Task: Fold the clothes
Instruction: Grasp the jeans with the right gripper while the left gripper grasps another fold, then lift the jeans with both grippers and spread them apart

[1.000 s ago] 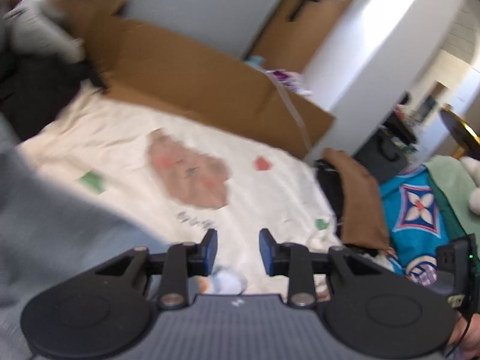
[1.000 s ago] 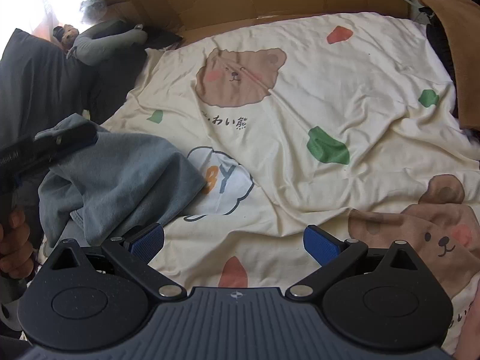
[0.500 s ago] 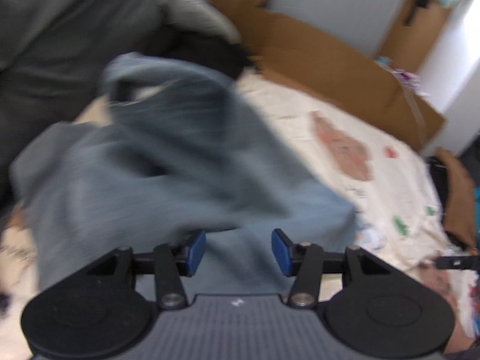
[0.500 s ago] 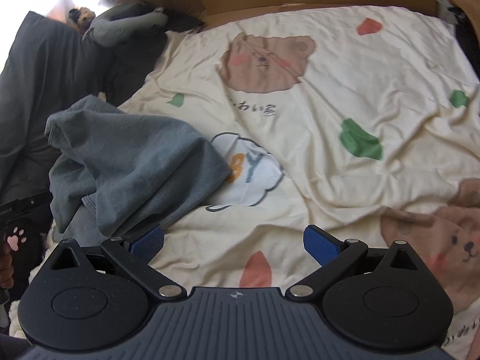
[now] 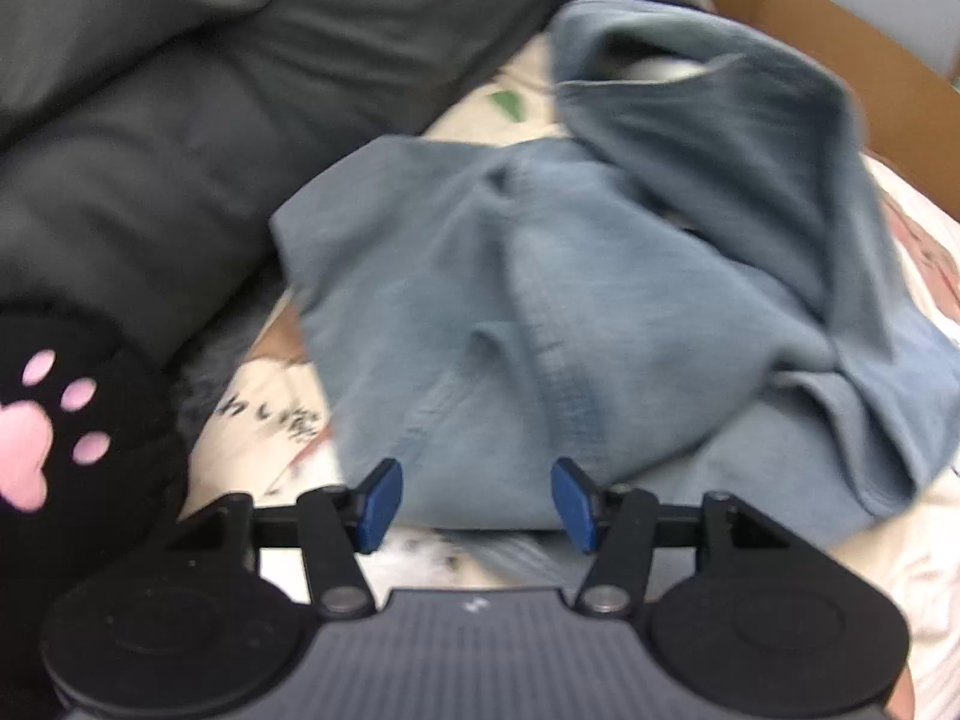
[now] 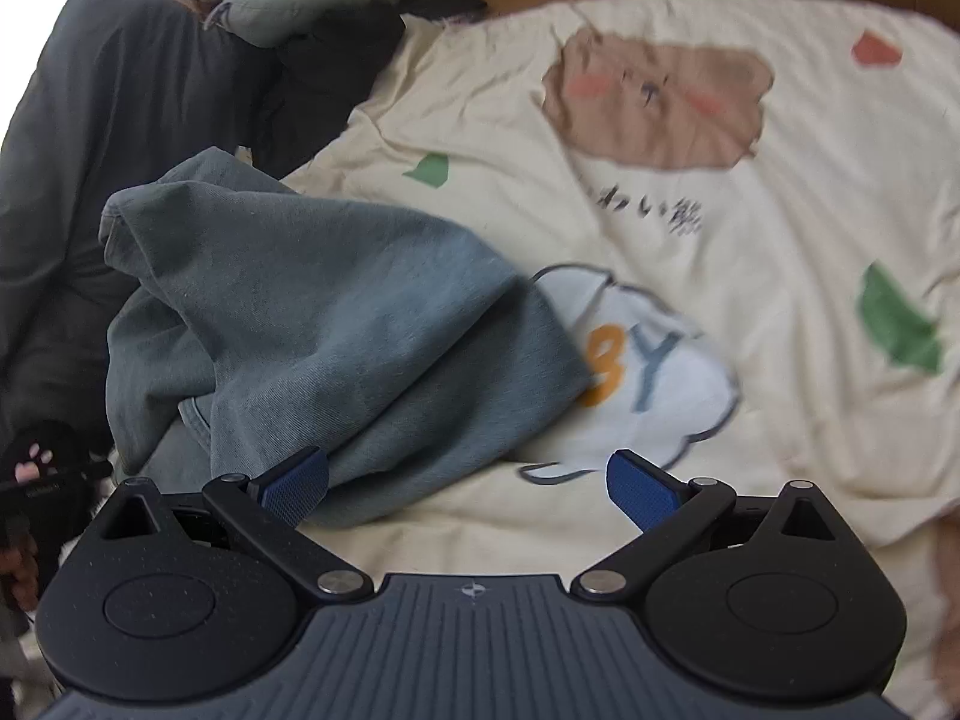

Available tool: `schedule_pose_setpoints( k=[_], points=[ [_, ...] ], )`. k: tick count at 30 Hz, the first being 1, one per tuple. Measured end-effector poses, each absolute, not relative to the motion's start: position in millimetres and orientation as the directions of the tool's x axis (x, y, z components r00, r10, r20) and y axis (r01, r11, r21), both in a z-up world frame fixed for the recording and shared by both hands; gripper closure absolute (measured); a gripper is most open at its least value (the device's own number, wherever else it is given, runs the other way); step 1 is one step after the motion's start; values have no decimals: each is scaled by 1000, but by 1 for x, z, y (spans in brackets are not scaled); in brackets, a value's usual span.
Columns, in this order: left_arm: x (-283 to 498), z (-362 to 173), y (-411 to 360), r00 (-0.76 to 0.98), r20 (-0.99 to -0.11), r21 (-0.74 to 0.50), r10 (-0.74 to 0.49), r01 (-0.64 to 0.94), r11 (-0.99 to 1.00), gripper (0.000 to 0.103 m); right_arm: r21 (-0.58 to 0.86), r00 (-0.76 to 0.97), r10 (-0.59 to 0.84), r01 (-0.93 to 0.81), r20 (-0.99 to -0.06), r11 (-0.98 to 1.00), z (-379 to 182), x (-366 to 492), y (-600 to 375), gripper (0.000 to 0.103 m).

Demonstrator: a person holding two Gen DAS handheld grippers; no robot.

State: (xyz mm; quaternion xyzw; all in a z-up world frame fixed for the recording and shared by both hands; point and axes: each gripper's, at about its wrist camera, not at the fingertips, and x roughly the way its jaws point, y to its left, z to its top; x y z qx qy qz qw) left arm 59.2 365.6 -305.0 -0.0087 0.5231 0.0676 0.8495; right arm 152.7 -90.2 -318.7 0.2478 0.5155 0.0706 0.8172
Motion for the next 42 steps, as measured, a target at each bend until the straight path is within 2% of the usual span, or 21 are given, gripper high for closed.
schedule_pose_setpoints(
  k=[7, 9, 14, 16, 19, 21, 23, 25, 26, 30, 31, 33, 35, 42],
  points=[
    [69, -329, 387, 403, -900, 82, 163, -210, 974, 42, 494, 402, 408, 135, -820, 859, -355, 171, -67, 15],
    [71, -337, 389, 402, -902, 78, 159, -210, 975, 42, 493, 391, 412, 131, -823, 860, -364, 174, -60, 19],
    [75, -348, 389, 407, -904, 49, 133, -210, 977, 42, 528, 431, 433, 125, -792, 840, -373, 177, -51, 20],
    [75, -350, 389, 408, -907, 21, 106, -208, 978, 44, 542, 451, 436, 135, -779, 830, -375, 179, -50, 25],
    [75, -351, 387, 403, -913, -16, 64, -193, 981, 54, 556, 470, 445, 124, -762, 822, -377, 184, -48, 44],
    [75, -351, 384, 402, -915, -34, 43, -181, 983, 59, 585, 472, 472, 120, -744, 802, -379, 186, -49, 66],
    [74, -350, 381, 406, -914, -49, 22, -164, 985, 57, 595, 472, 480, 126, -740, 794, -381, 187, -48, 67],
    [73, -352, 376, 407, -913, -35, 27, -143, 989, 45, 604, 457, 489, 143, -743, 784, -385, 188, -48, 66],
    [74, -354, 373, 407, -913, -20, 36, -134, 991, 43, 615, 450, 496, 162, -742, 772, -389, 188, -49, 65],
    [76, -362, 374, 402, -915, -20, 38, -140, 990, 41, 646, 451, 514, 209, -730, 734, -395, 188, -47, 64],
    [76, -362, 374, 403, -914, -26, 33, -140, 990, 43, 649, 451, 518, 205, -727, 733, -395, 189, -46, 64],
    [74, -362, 373, 408, -913, -26, 31, -132, 991, 52, 660, 448, 533, 191, -717, 727, -394, 191, -45, 87],
    [74, -359, 374, 398, -917, -25, 27, -125, 992, 98, 672, 450, 546, 184, -706, 717, -391, 193, -48, 95],
    [66, -333, 352, 402, -911, -132, -89, -80, 988, 99, 690, 498, 549, 150, -672, 708, -362, 188, -60, 97]
  ],
)
